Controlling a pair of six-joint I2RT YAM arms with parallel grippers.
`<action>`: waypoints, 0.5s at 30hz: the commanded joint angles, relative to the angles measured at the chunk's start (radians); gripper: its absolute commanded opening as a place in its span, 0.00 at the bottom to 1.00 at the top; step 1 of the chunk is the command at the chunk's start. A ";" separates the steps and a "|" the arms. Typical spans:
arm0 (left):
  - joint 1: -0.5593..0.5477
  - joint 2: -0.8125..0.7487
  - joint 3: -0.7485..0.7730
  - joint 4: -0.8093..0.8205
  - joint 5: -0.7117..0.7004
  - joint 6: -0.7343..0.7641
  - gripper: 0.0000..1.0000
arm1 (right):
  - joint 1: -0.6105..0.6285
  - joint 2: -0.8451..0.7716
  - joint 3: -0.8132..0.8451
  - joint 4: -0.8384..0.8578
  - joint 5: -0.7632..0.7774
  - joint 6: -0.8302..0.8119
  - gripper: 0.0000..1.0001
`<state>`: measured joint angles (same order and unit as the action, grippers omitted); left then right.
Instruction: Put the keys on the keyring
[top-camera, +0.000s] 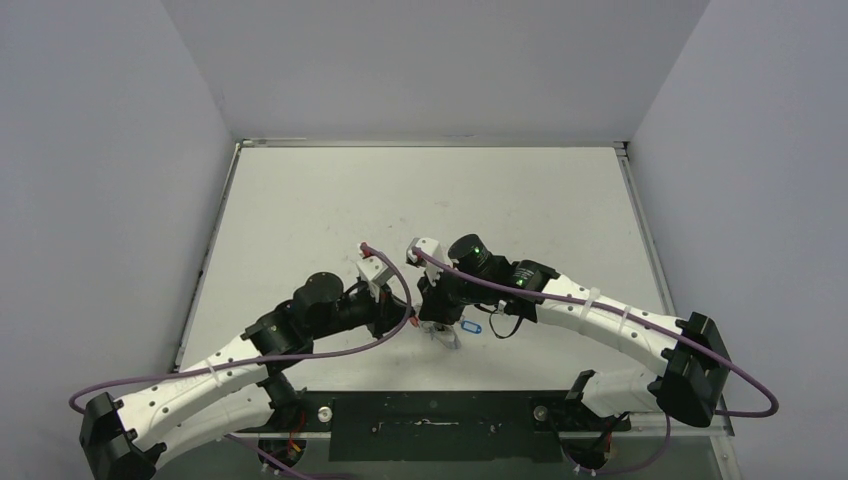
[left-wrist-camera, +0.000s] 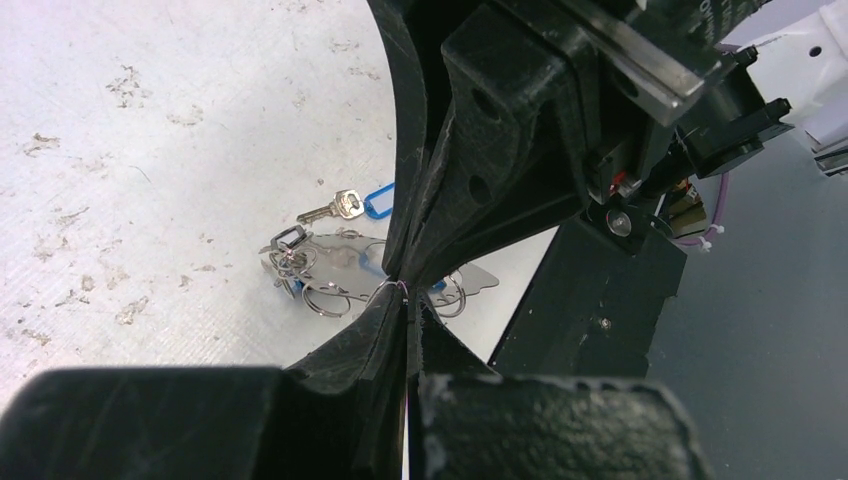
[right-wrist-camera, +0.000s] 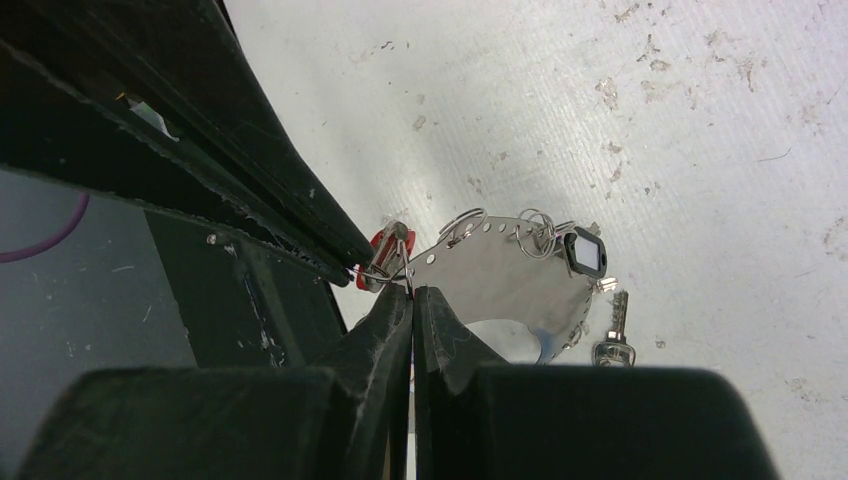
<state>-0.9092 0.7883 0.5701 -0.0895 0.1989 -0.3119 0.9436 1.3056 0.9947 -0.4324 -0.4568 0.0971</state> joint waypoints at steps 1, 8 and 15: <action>-0.005 -0.038 -0.013 0.026 -0.009 -0.016 0.00 | 0.007 -0.005 0.050 0.024 0.018 -0.008 0.00; -0.005 -0.035 -0.033 0.044 -0.056 -0.022 0.00 | 0.014 -0.007 0.051 0.021 0.011 -0.012 0.00; -0.005 -0.021 -0.043 0.076 -0.052 -0.027 0.00 | 0.018 -0.003 0.052 0.018 0.010 -0.014 0.00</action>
<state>-0.9100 0.7677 0.5262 -0.0822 0.1570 -0.3302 0.9512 1.3056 0.9977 -0.4362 -0.4526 0.0898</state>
